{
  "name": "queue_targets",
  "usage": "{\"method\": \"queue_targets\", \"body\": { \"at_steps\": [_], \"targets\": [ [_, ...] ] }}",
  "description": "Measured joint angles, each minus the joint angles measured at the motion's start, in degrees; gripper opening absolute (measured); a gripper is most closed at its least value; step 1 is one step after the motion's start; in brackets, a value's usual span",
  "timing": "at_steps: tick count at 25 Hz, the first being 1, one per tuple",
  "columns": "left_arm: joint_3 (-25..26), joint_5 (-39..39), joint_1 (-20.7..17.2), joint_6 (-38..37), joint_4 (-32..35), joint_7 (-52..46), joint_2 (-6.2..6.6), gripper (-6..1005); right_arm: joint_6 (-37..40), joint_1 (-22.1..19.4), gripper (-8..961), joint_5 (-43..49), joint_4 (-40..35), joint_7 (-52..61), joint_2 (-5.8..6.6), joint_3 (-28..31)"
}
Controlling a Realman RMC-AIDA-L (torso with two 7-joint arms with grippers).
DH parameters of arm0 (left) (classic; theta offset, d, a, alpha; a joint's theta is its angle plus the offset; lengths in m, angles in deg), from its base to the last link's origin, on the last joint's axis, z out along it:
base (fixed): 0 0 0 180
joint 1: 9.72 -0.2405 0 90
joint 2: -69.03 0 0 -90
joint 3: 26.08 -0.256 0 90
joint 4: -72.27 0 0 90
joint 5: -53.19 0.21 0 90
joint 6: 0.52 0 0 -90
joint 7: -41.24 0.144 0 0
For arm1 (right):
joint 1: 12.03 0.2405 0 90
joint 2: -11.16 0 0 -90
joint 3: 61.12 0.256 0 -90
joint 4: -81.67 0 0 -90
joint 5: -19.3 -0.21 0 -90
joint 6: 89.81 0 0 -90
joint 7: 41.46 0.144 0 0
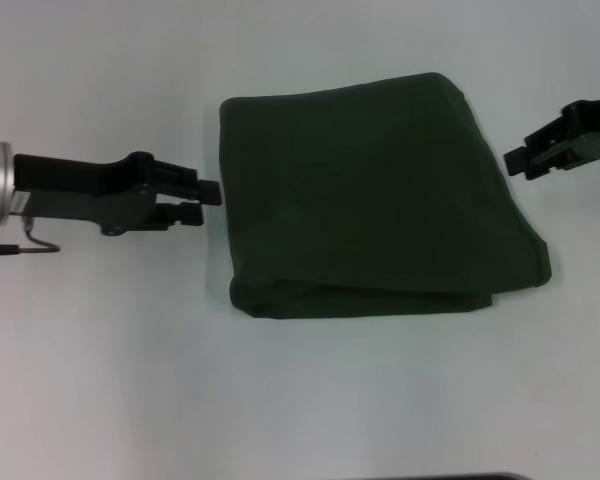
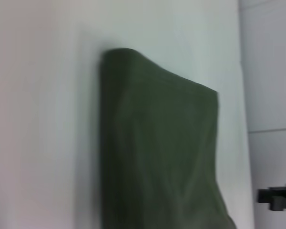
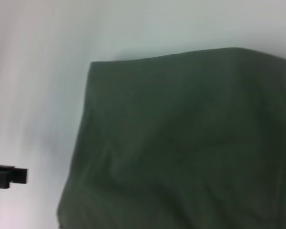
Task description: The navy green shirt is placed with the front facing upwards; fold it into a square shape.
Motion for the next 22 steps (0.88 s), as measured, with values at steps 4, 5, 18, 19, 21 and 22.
{"method": "queue_targets", "body": {
  "at_steps": [4, 5, 18, 19, 21, 22],
  "targets": [
    [-0.8, -0.9, 1.2, -0.4, -0.3, 1.2, -1.32, 408, -0.9, 1.5, 347, -0.1, 1.1, 0.0, -1.89, -0.4],
    [-1.2, -0.9, 1.5, -0.4, -0.5, 1.5, -1.84, 408, -1.3, 1.8, 344, -0.1, 1.5, 0.0, -2.29, -0.5],
    [-7.7, -0.5, 3.1, 0.9, -3.4, 1.9, -4.67, 401, -5.7, 1.0, 344, 0.2, 6.5, 1.7, -3.27, -6.9],
    [-8.3, -0.5, 3.0, 2.0, -3.5, 1.8, -4.6, 400, -6.0, 0.4, 344, 0.3, 6.5, 2.0, -2.94, -6.9],
    [-9.1, -0.5, 2.7, 4.1, -3.8, 1.6, -4.22, 400, -6.8, -0.4, 343, 0.3, 6.5, 2.4, -2.36, -6.8],
    [-9.4, -0.5, 2.7, 5.2, -4.2, 1.6, -3.94, 400, -7.1, -0.8, 343, 0.3, 6.5, 2.6, -2.11, -6.8]
  ]
}}
